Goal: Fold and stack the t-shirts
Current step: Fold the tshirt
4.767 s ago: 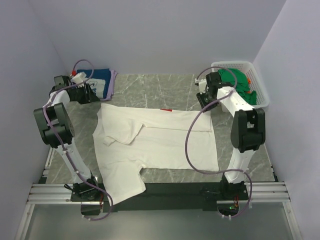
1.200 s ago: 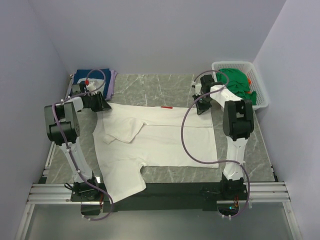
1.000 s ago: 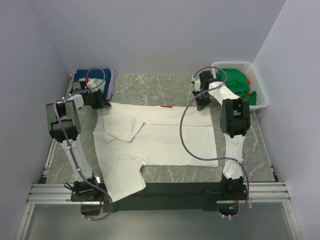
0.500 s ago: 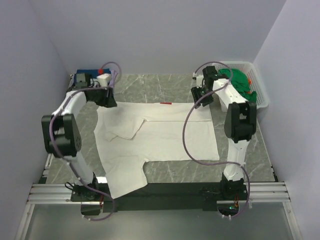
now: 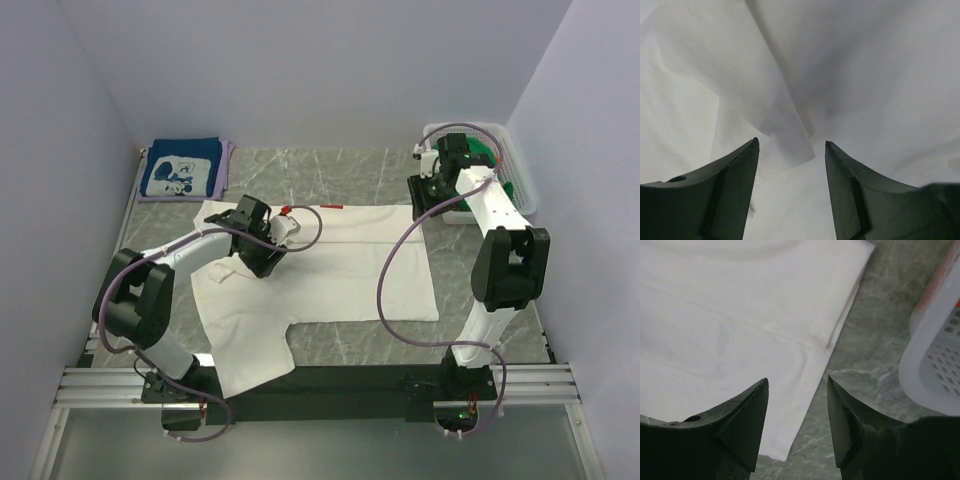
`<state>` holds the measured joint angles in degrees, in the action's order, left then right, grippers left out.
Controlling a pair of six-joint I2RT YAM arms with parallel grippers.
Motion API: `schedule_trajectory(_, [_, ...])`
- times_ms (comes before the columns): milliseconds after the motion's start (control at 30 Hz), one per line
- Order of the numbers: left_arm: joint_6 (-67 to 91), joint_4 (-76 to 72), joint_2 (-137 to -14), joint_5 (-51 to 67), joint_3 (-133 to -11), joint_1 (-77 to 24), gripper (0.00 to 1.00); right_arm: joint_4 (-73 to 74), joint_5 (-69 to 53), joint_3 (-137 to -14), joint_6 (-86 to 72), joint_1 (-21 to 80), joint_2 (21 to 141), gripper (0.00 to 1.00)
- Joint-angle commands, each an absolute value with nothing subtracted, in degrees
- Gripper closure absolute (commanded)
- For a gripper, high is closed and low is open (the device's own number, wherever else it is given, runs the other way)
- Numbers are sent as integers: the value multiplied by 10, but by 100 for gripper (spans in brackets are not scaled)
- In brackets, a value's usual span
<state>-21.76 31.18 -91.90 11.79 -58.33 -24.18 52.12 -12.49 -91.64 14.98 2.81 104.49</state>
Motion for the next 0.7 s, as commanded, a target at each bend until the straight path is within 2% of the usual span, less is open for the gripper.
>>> schedule_trajectory(0, [-214,281,-931,39,-592,-265,39,526,-120,-909,160,7,1033,43])
schedule_trajectory(133, [-214,287,-959,33,-593,-275,44,526,-120,-903,164,3,1039,44])
schedule_trajectory(333, [-219,298,-969,37,-598,-281,57,526,-120,-900,169,-22,1047,45])
schedule_trajectory(400, [-219,303,-965,40,-601,-281,64,526,-123,-900,168,-25,1049,45])
schedule_trajectory(567, [-213,330,-953,51,-624,-287,67,527,-127,-897,168,-25,1051,45])
schedule_trajectory(633, [-213,336,-952,50,-629,-293,72,528,-128,-896,169,-25,1051,45])
schedule_trajectory(667, [-210,337,-952,49,-630,-292,78,528,-127,-896,169,-25,1051,45])
